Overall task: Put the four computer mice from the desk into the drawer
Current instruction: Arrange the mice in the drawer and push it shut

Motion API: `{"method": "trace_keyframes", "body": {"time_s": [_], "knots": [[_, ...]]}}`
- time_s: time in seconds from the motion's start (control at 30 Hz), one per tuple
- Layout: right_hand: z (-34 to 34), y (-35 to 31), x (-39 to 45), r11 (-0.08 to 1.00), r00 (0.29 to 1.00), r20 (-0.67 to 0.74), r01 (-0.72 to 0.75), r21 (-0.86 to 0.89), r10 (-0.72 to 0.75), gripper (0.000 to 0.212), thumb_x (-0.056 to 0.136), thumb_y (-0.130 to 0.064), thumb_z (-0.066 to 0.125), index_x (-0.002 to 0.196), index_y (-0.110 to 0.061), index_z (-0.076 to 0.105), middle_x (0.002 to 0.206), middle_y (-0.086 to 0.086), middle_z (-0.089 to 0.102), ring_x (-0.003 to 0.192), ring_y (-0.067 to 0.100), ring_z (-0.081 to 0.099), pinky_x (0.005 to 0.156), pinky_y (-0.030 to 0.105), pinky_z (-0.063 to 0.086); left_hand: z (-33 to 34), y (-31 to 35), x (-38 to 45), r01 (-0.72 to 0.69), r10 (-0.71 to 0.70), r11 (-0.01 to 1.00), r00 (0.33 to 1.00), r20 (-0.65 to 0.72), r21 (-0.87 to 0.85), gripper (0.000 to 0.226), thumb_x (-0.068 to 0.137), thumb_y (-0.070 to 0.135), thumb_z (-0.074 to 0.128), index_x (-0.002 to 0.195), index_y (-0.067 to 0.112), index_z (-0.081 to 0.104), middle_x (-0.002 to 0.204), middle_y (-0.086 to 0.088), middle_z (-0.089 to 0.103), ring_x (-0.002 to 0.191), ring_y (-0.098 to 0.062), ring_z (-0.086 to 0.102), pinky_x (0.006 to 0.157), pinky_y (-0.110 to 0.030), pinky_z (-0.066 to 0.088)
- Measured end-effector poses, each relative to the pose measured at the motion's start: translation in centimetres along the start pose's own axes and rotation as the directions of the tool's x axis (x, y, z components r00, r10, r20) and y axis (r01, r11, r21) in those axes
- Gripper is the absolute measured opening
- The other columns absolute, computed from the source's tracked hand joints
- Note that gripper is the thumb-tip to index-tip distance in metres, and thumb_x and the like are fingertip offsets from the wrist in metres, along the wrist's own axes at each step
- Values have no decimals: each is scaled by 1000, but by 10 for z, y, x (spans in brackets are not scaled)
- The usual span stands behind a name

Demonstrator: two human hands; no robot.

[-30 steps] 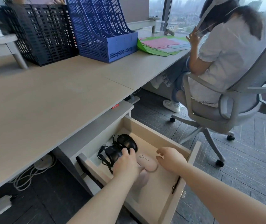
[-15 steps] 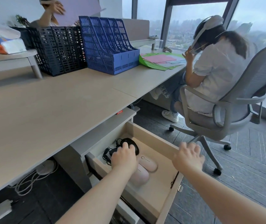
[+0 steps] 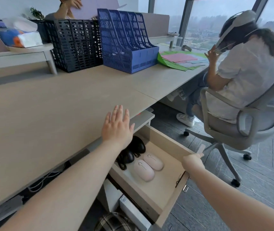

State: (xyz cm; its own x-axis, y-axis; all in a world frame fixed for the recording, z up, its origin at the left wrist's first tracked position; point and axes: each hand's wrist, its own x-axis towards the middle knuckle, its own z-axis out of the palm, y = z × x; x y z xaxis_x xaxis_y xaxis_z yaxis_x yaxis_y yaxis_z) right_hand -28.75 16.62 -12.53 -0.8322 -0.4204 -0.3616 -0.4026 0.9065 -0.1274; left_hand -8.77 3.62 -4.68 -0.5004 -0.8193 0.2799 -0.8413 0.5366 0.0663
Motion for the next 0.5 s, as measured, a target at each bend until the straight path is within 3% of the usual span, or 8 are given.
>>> {"method": "trace_keyframes", "body": {"time_s": [0.07, 0.13, 0.17, 0.3, 0.37, 0.4, 0.47, 0.5], "knots": [[2, -12, 1, 869, 999, 31, -35, 493, 23, 61, 96, -14, 44, 150, -18, 17, 152, 14, 32, 132, 37, 39, 94, 35, 50, -3, -17, 14, 62, -61, 998, 998, 31, -17, 61, 97, 46, 23, 149, 14, 13, 160, -9, 7, 147, -21, 2, 119, -40, 6], [2, -25, -1, 567, 993, 11, -76, 821, 118, 62, 93, -17, 44, 146, -28, 15, 137, 16, 46, 94, 21, 52, 48, 10, 33, -2, -33, 24, 131, -125, 990, 988, 92, -57, 62, 97, 49, 20, 148, 14, 16, 160, -9, 10, 147, -21, 5, 119, -41, 7], [7, -33, 3, 599, 994, -66, -1, 801, 89, 60, 92, -18, 43, 145, -29, 16, 127, 13, 51, 74, 16, 47, 40, 10, 23, -1, -41, 28, 166, -155, 983, 979, 130, -82, 63, 97, 50, 19, 148, 13, 17, 159, -9, 11, 147, -21, 6, 119, -42, 8], [12, -50, 11, 433, 998, -67, 58, 900, 6, 47, 95, -13, 39, 141, -15, 30, 102, 8, 50, 60, -1, 38, 43, 4, 32, 7, -59, 40, 254, -224, 961, 945, 240, -105, 63, 96, 52, 17, 148, 15, 19, 160, -7, 12, 146, -20, 7, 120, -41, 6], [16, -61, 6, 862, 983, -152, 160, 481, -98, 37, 95, -4, 42, 132, -1, 43, 110, 12, 59, 91, 11, 59, 86, 17, 51, 9, -62, 46, 237, -208, 967, 945, 253, -94, 63, 96, 52, 17, 148, 17, 18, 160, -4, 10, 147, -18, 5, 120, -41, 4], [19, -65, 9, 906, 974, -153, 212, 367, -167, 31, 95, -1, 42, 125, 1, 49, 110, 9, 62, 100, 17, 59, 96, 25, 46, 10, -64, 49, 227, -197, 970, 947, 256, -93, 62, 96, 52, 17, 148, 18, 18, 160, -3, 9, 147, -17, 4, 120, -41, 3], [18, -75, 9, 553, 999, 11, 18, 833, -49, 23, 97, -7, 36, 108, -3, 56, 83, -2, 56, 84, 19, 55, 77, 25, 44, 12, -66, 54, 214, -185, 973, 948, 259, -88, 62, 96, 52, 18, 149, 19, 16, 160, -1, 7, 147, -15, 3, 120, -41, 3], [24, -75, 11, 551, 998, -30, 56, 832, -55, 23, 97, -10, 33, 98, -5, 55, 73, 0, 49, 78, 21, 50, 70, 28, 39, 13, -66, 56, 211, -183, 974, 948, 261, -85, 63, 95, 52, 19, 149, 20, 15, 160, 0, 6, 147, -14, 2, 120, -41, 2]]}}
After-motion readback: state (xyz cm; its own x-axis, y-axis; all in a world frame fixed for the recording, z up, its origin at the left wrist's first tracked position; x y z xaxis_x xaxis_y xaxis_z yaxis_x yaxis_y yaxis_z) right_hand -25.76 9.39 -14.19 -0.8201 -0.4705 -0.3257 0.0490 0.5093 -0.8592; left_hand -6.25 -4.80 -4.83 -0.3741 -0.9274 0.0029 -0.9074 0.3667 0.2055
